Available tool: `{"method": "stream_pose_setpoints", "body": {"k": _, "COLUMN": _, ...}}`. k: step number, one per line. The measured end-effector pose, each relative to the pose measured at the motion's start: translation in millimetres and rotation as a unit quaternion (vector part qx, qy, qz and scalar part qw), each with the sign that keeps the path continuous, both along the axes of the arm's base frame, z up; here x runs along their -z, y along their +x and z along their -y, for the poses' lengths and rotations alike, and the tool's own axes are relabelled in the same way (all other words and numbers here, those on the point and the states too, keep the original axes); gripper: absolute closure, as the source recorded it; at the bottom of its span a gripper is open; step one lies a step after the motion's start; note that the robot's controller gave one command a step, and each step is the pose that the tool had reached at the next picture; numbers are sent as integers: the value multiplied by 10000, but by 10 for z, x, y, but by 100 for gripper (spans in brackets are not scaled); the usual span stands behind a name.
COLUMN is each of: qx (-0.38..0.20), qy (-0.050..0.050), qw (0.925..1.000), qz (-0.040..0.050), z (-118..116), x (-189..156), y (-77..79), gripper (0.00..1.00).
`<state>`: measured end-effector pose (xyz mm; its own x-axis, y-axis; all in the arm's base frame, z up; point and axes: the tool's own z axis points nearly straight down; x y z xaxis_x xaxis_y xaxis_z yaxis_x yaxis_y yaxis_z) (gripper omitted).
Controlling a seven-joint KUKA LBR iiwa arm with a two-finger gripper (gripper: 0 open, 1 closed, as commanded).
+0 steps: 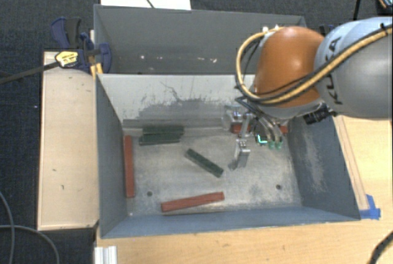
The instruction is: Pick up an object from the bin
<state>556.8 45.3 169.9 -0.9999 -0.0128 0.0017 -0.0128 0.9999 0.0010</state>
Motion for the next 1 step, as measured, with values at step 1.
{"method": "stream_pose_setpoints", "body": {"k": 1, "qx": 858, "qy": -3, "qw": 9963, "qz": -14, "z": -140, "x": 1029, "y": 58, "gripper": 0}}
